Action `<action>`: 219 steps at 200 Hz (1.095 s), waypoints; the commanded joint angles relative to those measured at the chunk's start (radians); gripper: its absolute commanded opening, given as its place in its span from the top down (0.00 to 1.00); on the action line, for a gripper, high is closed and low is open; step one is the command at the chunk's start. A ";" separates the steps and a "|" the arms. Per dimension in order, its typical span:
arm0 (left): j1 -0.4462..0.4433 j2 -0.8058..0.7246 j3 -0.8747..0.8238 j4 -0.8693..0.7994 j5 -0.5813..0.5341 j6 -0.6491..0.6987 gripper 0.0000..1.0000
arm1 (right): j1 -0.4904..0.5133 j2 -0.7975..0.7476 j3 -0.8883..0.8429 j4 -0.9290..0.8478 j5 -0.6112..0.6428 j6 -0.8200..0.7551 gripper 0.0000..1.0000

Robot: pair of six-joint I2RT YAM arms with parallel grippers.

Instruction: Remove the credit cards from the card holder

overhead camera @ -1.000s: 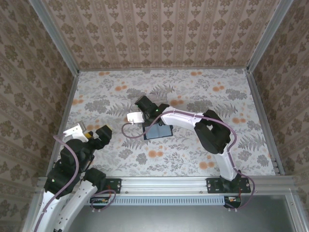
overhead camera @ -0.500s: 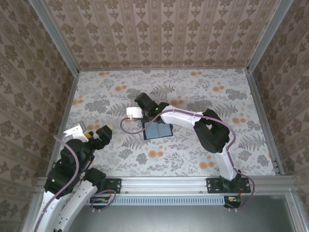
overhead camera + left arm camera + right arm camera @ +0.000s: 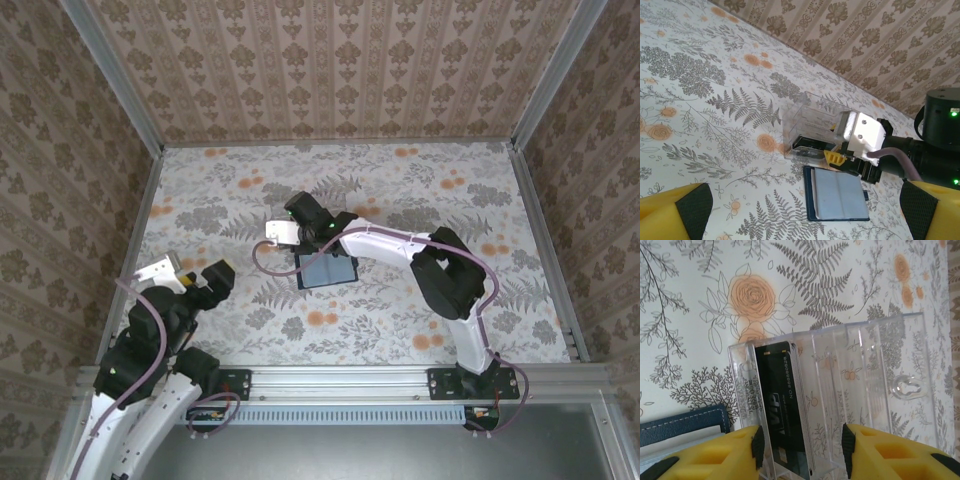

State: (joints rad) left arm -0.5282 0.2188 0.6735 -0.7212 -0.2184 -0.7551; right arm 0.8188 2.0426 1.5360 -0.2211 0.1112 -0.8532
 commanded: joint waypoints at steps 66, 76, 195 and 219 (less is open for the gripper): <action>0.008 0.008 -0.004 0.003 0.010 0.010 0.00 | 0.006 0.073 0.060 -0.051 0.018 0.020 0.52; 0.008 0.008 -0.005 0.007 0.011 0.011 0.00 | 0.005 0.083 0.071 -0.056 0.025 0.019 0.51; 0.008 0.012 -0.009 0.004 0.012 0.018 0.00 | 0.003 0.155 0.128 0.029 0.188 0.055 0.53; 0.008 0.014 -0.008 0.004 0.013 0.019 0.00 | 0.004 0.123 0.110 0.028 0.169 0.079 0.54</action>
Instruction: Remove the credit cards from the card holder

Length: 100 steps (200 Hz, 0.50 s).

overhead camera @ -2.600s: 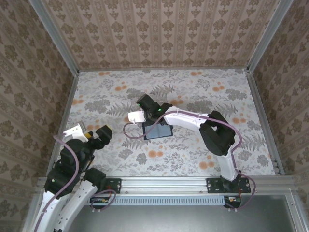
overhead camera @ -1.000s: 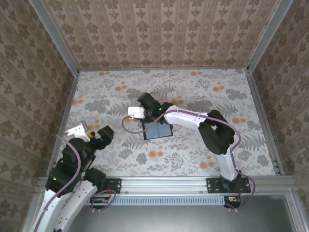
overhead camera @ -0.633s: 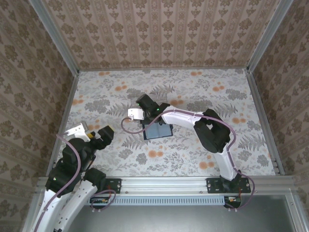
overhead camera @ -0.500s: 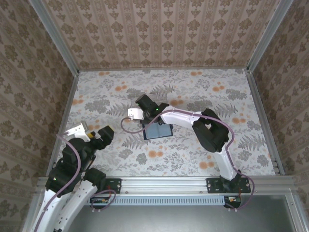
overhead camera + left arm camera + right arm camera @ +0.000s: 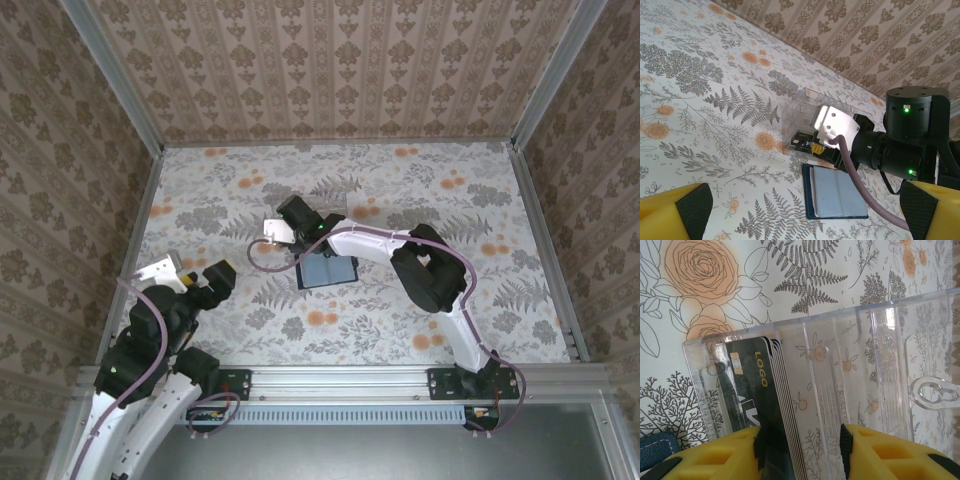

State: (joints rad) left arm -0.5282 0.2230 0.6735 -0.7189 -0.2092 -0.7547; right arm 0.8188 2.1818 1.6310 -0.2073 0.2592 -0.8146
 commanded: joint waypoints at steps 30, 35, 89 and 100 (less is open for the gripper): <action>0.008 0.017 -0.012 0.003 0.007 0.019 0.00 | 0.006 -0.119 -0.065 0.059 -0.007 0.108 0.53; 0.008 0.020 -0.012 0.002 0.009 0.018 0.00 | 0.005 -0.139 -0.082 0.068 -0.007 0.126 0.53; 0.008 0.125 -0.001 0.002 0.017 0.006 0.00 | 0.003 -0.468 -0.376 0.210 0.014 0.380 0.49; 0.008 0.182 0.007 0.002 0.021 0.009 0.00 | -0.001 -0.558 -0.460 0.251 0.034 0.446 0.48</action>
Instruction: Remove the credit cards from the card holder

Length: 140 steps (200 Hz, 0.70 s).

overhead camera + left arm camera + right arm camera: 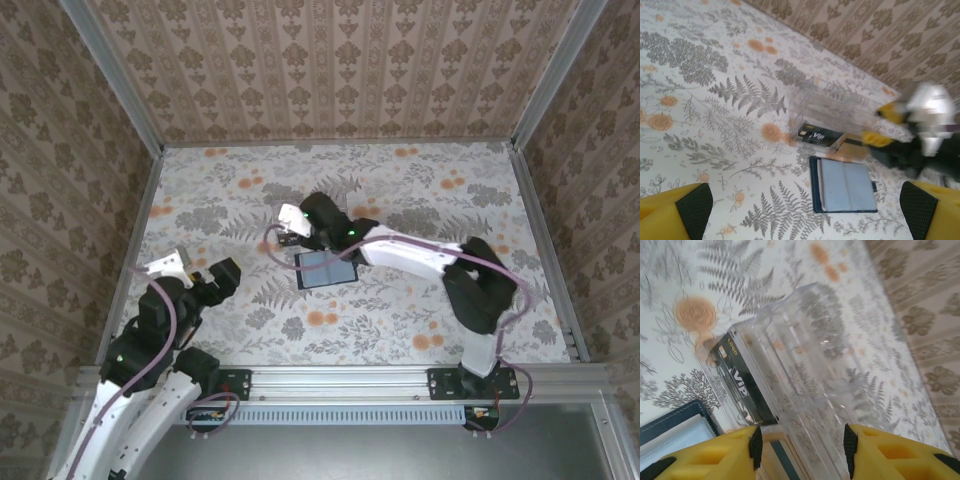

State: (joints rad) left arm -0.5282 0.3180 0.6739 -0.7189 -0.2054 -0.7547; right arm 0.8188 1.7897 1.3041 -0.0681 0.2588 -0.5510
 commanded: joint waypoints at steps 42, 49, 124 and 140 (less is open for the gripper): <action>0.010 0.363 0.061 0.007 -0.022 0.002 0.00 | -0.076 -0.542 -0.421 0.162 0.056 0.423 0.20; 0.011 0.409 0.077 0.004 -0.042 -0.003 0.00 | -0.098 -0.600 -0.468 0.160 0.058 0.450 0.01; 0.065 0.765 0.101 0.327 -0.428 0.236 0.00 | -0.360 -1.030 -0.870 0.293 0.298 0.571 0.00; 0.159 0.827 0.058 0.464 -0.492 0.305 0.00 | -0.416 -0.998 -0.903 0.326 0.296 0.575 0.00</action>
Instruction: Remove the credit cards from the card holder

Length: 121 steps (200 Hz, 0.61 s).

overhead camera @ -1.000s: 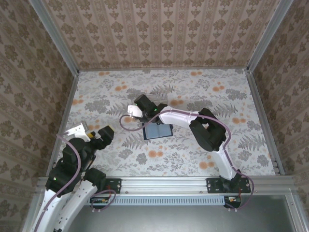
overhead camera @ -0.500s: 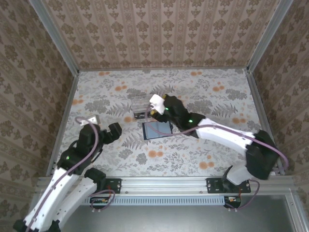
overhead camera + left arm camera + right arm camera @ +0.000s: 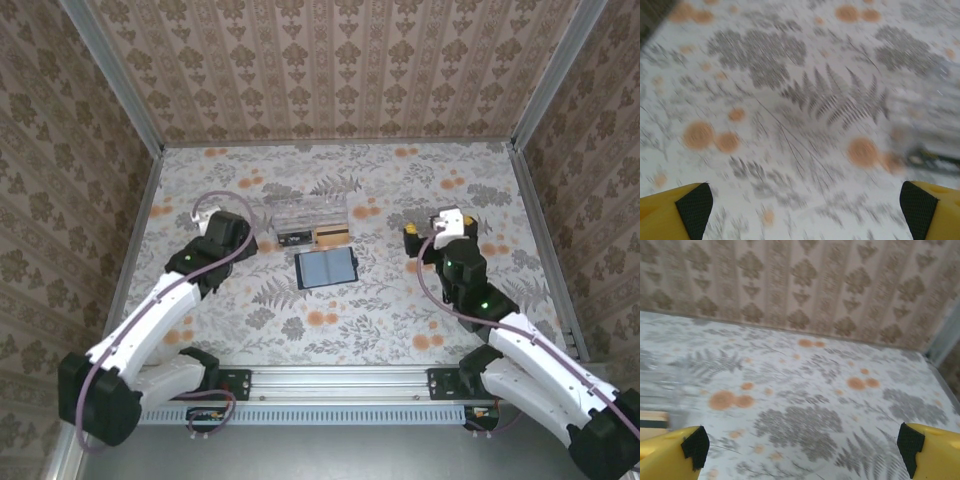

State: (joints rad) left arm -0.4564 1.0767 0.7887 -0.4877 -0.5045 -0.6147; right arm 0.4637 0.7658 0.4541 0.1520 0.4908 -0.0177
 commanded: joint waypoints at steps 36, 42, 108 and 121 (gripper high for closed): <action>0.240 0.224 -0.075 0.471 -0.130 0.407 0.00 | -0.237 0.245 -0.053 0.170 0.037 0.138 0.00; 0.262 0.254 -0.077 0.509 -0.115 0.430 0.00 | -0.262 0.285 -0.061 0.215 0.014 0.149 0.00; 0.407 0.416 -0.247 1.056 0.185 0.580 0.00 | -0.340 0.618 -0.006 0.530 -0.082 0.055 0.00; 0.407 0.418 -0.274 1.108 0.239 0.605 0.00 | -0.376 0.681 -0.034 0.618 -0.136 0.072 0.00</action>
State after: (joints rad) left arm -0.0658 1.4979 0.5541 0.3801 -0.4263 -0.0940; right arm 0.1291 1.3918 0.4122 0.5644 0.4465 0.0708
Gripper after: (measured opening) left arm 0.998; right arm 0.999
